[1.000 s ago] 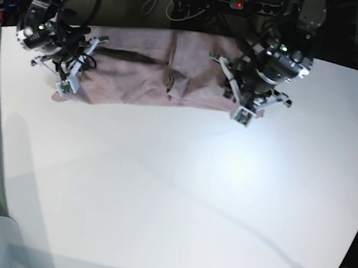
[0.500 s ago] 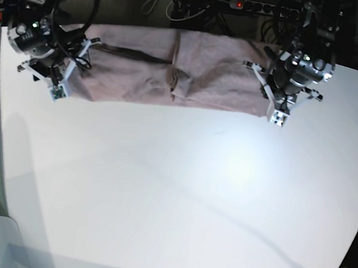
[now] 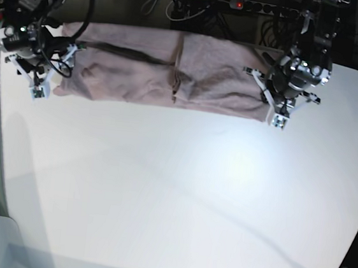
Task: Layout the t-shirt on the table in an organized manner, then fold the t-shirt properly
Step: 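Release the fold and move the left gripper to the folded end, then grasp the strip end with the right gripper and lift it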
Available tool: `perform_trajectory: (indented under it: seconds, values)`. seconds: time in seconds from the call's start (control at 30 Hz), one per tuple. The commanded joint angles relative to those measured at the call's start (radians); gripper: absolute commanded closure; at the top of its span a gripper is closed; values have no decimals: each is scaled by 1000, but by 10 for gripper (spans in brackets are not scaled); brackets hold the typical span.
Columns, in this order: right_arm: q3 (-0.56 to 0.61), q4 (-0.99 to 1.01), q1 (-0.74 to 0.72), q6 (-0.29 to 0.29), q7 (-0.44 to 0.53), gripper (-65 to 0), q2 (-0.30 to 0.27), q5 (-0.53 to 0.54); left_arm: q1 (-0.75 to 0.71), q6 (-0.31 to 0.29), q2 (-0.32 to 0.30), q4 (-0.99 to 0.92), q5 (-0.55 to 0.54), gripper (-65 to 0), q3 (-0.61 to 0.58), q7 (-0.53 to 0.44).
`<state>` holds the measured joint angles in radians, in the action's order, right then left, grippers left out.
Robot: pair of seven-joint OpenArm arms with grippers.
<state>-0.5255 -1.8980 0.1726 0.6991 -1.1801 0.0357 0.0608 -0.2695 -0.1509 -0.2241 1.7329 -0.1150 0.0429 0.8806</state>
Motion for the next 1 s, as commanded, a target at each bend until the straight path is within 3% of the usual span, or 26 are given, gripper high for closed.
perform_trajectory:
  seconds: [0.0, 0.3, 0.7, 0.8, 0.97]
  values:
    - [-3, 4, -15, -1, 9, -412, 0, 9, 2, 3, -5, 6, -1, -1, -2, -4]
    - [0, 96, -25, -1, 16, -414, 23, 11, 2, 3, -5, 8, -1, -1, -2, -4]
    - [-2, 274, -75, -1, 18, -407, -4, 11, 2, 3, -5, 19, -1, -1, 4, -5]
    - [-2, 294, -87, -1, 18, -331, -9, 11, 17, 3, -4, 17, -1, -1, 4, -7]
    - [-2, 300, -104, -1, 12, -26, -12, 7, 71, 3, 5, 26, -1, -1, 5, -5]
